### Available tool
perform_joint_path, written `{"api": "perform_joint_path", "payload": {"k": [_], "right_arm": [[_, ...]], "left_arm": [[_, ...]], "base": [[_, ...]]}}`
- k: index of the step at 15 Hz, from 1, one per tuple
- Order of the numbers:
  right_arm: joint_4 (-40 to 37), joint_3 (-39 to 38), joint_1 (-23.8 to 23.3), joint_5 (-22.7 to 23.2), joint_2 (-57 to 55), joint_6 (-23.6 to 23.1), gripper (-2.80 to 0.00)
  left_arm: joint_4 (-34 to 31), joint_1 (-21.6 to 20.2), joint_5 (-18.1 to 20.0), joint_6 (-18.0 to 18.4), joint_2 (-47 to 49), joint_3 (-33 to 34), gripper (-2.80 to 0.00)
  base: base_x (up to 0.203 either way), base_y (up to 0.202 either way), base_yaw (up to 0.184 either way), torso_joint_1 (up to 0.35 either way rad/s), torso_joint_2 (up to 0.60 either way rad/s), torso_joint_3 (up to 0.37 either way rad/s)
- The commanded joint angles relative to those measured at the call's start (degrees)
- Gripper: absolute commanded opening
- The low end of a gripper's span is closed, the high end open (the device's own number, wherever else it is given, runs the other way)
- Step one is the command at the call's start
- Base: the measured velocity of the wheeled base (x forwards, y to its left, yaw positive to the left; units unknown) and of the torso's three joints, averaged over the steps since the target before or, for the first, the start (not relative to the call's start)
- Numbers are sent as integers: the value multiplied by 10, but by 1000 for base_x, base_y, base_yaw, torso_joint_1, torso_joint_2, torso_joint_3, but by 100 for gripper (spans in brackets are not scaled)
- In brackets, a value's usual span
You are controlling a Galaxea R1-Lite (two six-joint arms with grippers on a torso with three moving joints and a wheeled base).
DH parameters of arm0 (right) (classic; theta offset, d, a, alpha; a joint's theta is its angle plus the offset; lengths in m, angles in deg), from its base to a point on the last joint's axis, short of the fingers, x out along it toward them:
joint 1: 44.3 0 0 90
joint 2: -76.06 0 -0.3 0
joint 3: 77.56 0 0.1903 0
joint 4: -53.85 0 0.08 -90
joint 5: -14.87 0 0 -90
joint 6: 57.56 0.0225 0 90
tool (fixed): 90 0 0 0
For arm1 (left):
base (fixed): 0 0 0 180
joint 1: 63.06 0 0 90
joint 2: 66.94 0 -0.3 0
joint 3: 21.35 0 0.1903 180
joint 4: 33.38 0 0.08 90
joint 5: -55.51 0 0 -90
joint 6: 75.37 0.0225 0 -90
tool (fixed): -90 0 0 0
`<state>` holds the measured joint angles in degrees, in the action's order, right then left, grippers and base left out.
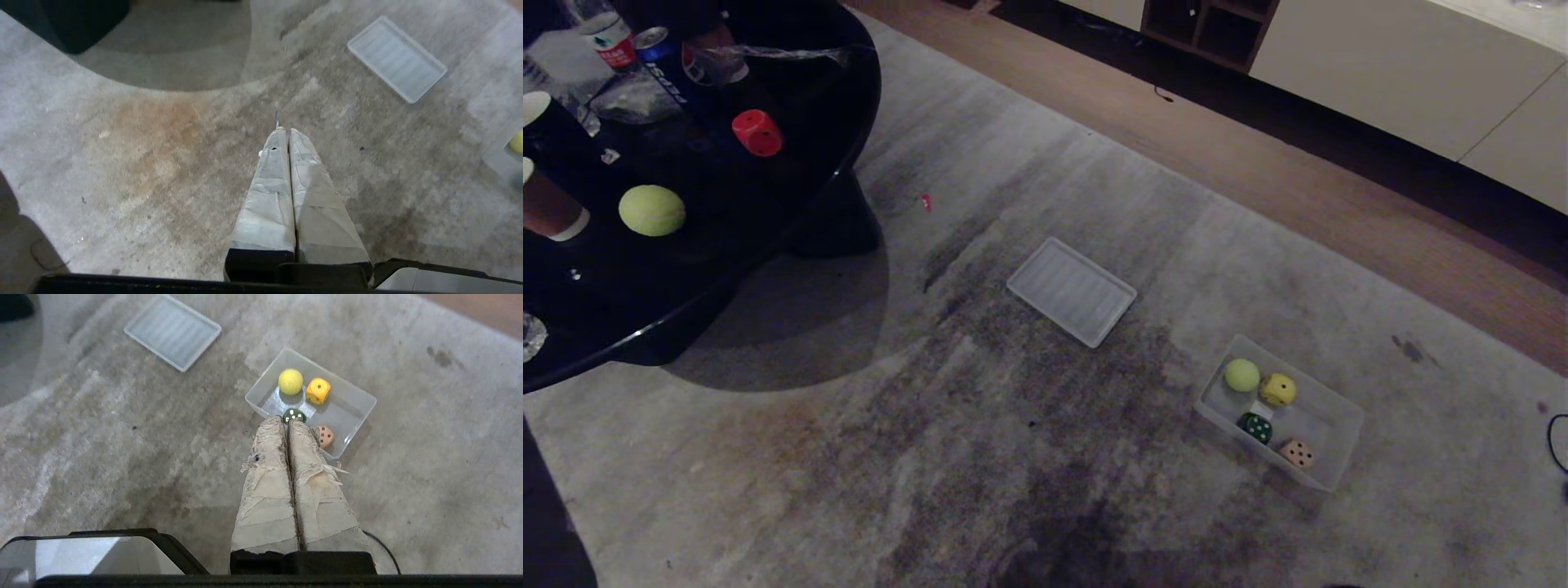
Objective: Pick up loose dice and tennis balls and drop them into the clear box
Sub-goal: Pick up toys out of the box
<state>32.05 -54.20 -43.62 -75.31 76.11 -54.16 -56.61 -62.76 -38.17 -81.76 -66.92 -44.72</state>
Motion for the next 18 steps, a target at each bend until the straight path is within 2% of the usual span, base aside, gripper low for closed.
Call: {"api": "perform_joint_path", "payload": {"k": [1, 18], "right_arm": [[1, -5, 0, 0, -1, 0, -280], [1, -5, 0, -1, -1, 0, -280]], "left_arm": [[0, 0, 0, -1, 1, 1, -280], [0, 0, -1, -2, 1, 1, -280]], "base": [[0, 0, 0, 2, 2, 198], [0, 0, 0, 2, 3, 202]]}}
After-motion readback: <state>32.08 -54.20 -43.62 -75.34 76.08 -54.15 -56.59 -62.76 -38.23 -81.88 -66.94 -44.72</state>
